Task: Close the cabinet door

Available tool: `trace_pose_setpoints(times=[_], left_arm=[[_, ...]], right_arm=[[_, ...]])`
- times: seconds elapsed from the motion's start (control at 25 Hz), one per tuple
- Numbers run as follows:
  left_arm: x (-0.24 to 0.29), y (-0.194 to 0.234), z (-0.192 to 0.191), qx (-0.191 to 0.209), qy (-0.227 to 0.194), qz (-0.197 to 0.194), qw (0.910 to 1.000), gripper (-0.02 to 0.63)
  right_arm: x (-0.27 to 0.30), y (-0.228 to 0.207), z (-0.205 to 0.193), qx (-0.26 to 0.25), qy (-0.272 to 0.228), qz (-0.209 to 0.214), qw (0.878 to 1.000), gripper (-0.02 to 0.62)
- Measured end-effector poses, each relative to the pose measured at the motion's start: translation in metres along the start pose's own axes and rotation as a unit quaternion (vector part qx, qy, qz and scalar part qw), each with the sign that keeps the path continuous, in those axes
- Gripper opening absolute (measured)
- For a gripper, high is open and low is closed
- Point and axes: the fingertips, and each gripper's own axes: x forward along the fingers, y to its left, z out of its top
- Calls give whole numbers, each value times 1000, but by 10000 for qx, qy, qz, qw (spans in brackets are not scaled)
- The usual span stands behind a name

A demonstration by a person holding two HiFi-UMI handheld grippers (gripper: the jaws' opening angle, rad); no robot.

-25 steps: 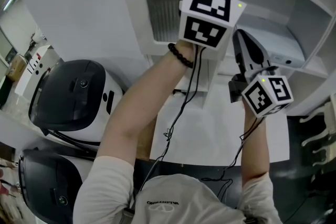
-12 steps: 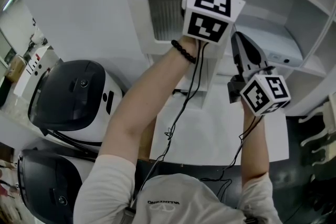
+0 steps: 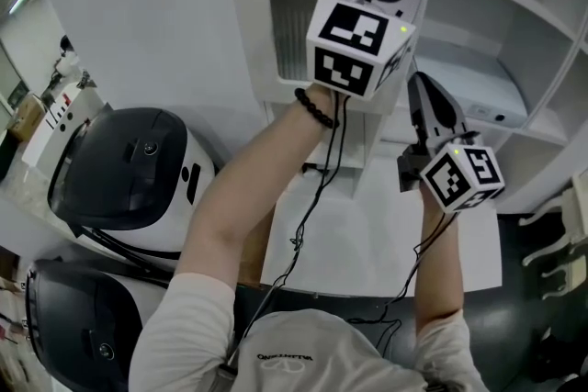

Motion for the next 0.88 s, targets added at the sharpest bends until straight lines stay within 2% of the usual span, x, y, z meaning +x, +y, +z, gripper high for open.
trace_pose_setpoints(times=[0.24,0.4,0.52,0.68,0.88], left_arm=[[-47,-5,7,-183,-157,-45,9997,67],[-95,-10,-1,-288,-115,-2,9995,20],[-131,-18,-14,-247,25,20,9997,5],[-176,-34,-31,-353,186,-9,9992,5],[-231,-56,-50,-481,430,-24,9979,4]], right_arm=[[-12,9,-1,161,-50,-27,9999,9],[-24,26,-7,7,2,15,10000,9],[-37,39,-15,-144,75,33,9999,9],[-51,52,-31,-93,112,28,9999,9],[-77,57,-53,-192,339,-261,9989,9]])
